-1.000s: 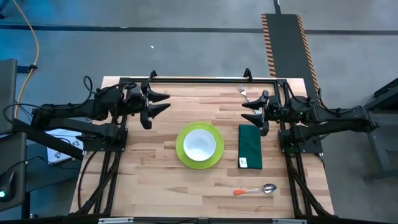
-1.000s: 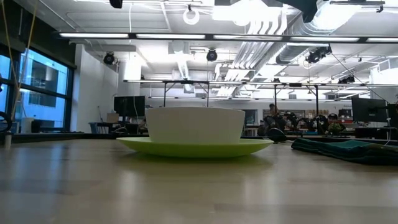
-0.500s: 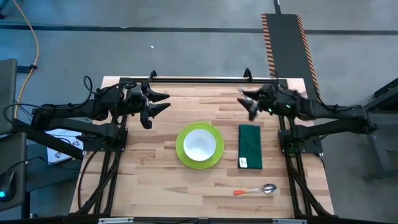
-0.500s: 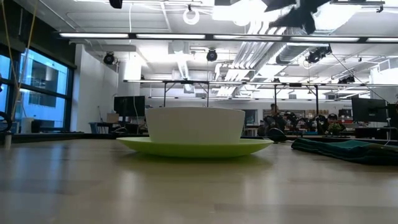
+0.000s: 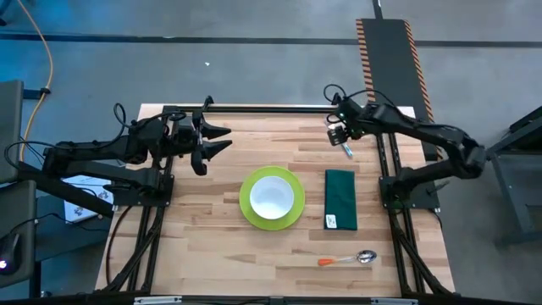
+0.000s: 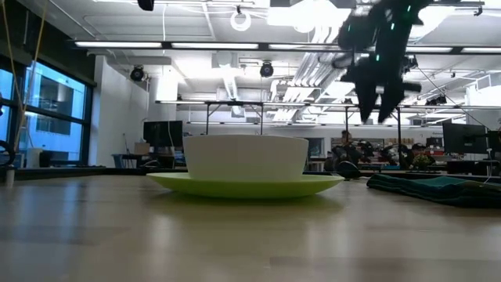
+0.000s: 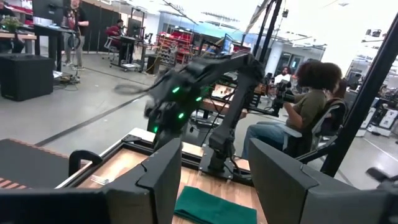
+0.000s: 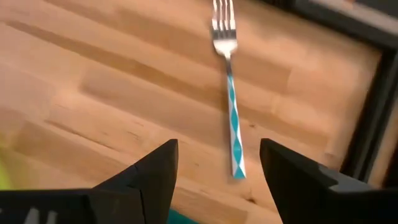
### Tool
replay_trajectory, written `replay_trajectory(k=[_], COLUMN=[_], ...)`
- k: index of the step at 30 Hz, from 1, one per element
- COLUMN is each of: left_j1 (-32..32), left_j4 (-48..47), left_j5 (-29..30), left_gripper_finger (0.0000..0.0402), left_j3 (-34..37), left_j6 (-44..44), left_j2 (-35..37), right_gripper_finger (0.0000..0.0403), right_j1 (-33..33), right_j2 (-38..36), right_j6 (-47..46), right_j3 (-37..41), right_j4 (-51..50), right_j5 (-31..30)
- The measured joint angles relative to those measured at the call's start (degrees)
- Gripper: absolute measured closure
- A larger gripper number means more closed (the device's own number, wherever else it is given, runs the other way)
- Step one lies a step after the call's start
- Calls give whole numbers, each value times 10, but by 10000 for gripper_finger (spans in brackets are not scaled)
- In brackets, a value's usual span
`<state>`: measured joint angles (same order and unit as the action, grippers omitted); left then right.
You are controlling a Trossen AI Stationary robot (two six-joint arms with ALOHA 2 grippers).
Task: Set table place
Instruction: Put the fork to the right of the green plate
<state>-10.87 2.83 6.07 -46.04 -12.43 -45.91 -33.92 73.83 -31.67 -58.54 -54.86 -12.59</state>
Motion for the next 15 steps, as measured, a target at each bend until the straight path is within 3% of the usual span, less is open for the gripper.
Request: replay_trajectory(k=[4,15], left_j1=[0,0], left_j4=[0,1], left_j5=[0,6], left_gripper_finger=[227,227], left_j3=[0,0], left_j6=[0,1], left_j2=[0,0], right_gripper_finger=[182,183], right_j1=[-60,-129], right_j2=[47,181], right_j6=[27,96], right_j3=[39,53], right_j4=[55,169], right_j5=[61,122])
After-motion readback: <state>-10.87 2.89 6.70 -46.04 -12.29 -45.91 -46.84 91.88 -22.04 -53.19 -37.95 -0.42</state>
